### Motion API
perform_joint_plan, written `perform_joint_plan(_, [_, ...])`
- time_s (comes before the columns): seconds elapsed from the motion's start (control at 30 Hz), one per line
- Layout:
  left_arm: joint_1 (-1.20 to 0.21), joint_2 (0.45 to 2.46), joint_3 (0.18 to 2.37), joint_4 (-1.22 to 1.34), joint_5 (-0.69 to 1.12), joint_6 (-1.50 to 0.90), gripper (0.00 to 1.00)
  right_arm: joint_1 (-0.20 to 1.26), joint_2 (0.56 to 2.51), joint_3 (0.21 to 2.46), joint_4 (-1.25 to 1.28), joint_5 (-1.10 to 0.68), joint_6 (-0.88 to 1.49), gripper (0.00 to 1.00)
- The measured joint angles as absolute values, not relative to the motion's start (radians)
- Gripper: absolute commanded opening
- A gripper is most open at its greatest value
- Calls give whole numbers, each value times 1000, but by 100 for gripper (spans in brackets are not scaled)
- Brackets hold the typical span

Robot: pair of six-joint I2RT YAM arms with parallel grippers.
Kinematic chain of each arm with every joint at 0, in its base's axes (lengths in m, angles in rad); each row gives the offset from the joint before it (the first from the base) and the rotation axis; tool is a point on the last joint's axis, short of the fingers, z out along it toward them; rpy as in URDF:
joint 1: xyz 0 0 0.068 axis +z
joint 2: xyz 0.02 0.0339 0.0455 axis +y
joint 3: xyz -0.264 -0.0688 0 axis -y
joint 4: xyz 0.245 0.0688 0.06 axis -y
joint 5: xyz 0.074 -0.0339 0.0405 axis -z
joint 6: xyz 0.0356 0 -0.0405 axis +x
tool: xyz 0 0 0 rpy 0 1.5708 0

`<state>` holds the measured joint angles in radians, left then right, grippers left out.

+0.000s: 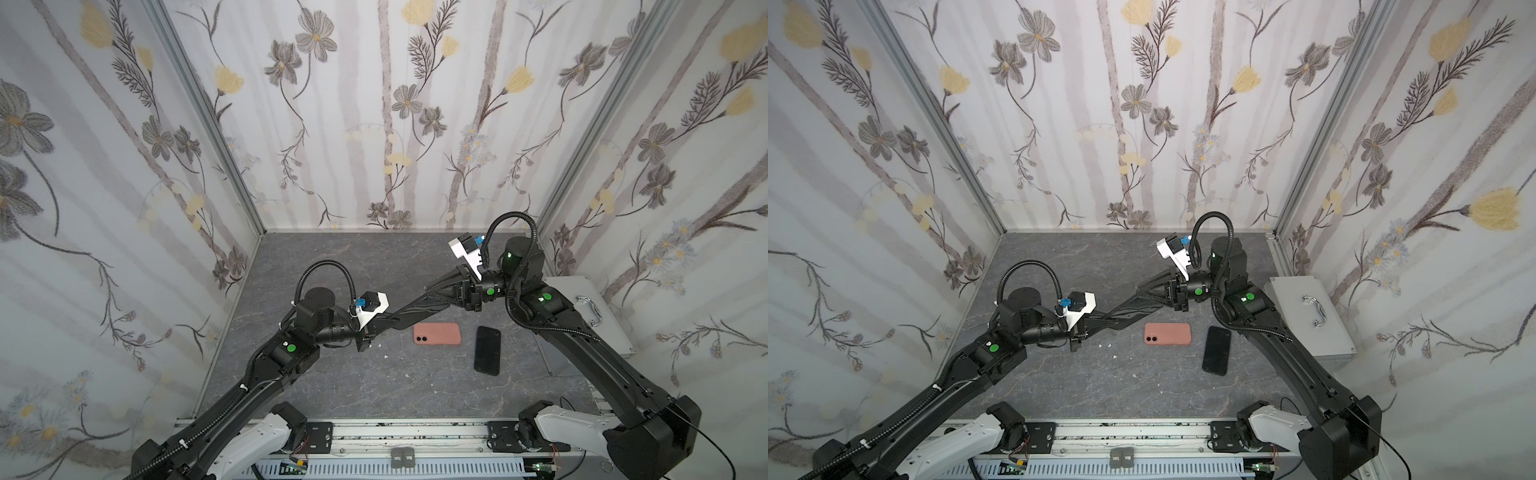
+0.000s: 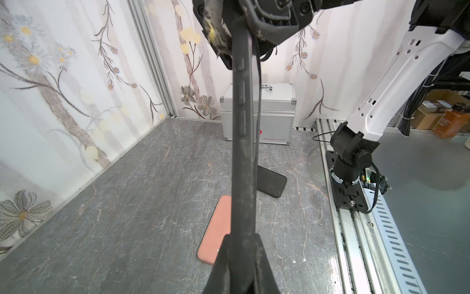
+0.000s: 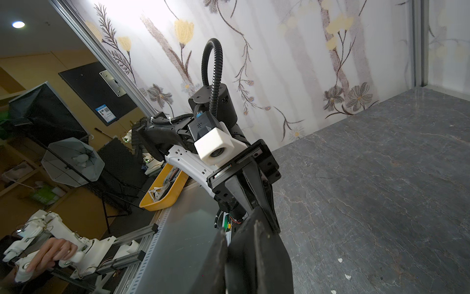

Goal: Take the phone out of the phone case
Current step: Remove the phone case from the phone.

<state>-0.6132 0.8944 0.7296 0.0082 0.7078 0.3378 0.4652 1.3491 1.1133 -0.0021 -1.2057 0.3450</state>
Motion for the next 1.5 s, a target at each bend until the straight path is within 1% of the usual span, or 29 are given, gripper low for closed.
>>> perform_joint_plan(0.13, [-612, 900, 733, 8, 678, 411, 0, 466, 1346, 1099, 24, -1209, 394, 15])
perform_joint_plan(0.4, [-610, 953, 787, -27, 630, 556, 0, 463, 1329, 1039, 173, -1205, 528, 14])
perform_joint_plan(0.53, [-610, 969, 799, -27, 619, 604, 0, 460, 1329, 1033, 211, -1205, 595, 22])
perform_joint_plan(0.6, [-610, 969, 800, -24, 580, 640, 0, 458, 1327, 1028, 234, -1158, 664, 31])
perform_joint_plan(0.67, [-610, 967, 798, -22, 545, 658, 0, 455, 1322, 1016, 253, -1129, 728, 42])
perform_joint_plan(0.73, [-611, 960, 786, -11, 517, 658, 0, 451, 1313, 1011, 272, -1110, 775, 50])
perform_joint_plan(0.87, [-609, 936, 764, 19, 472, 641, 0, 421, 1271, 1002, 269, -1050, 810, 61])
perform_joint_plan(1.0, [-609, 903, 738, 48, 483, 563, 0, 387, 1194, 995, 190, -874, 730, 67])
perform_joint_plan(1.07, [-610, 868, 685, 130, 497, 480, 0, 381, 1139, 955, 168, -741, 668, 68])
perform_joint_plan(1.2, [-610, 818, 582, 310, 502, 256, 0, 381, 1061, 831, 204, -611, 597, 69])
perform_joint_plan(1.3, [-610, 814, 561, 452, 489, 54, 0, 388, 1056, 779, 269, -611, 565, 69])
perform_joint_plan(1.5, [-621, 841, 536, 741, 483, -321, 0, 467, 1108, 787, 381, -768, 464, 68])
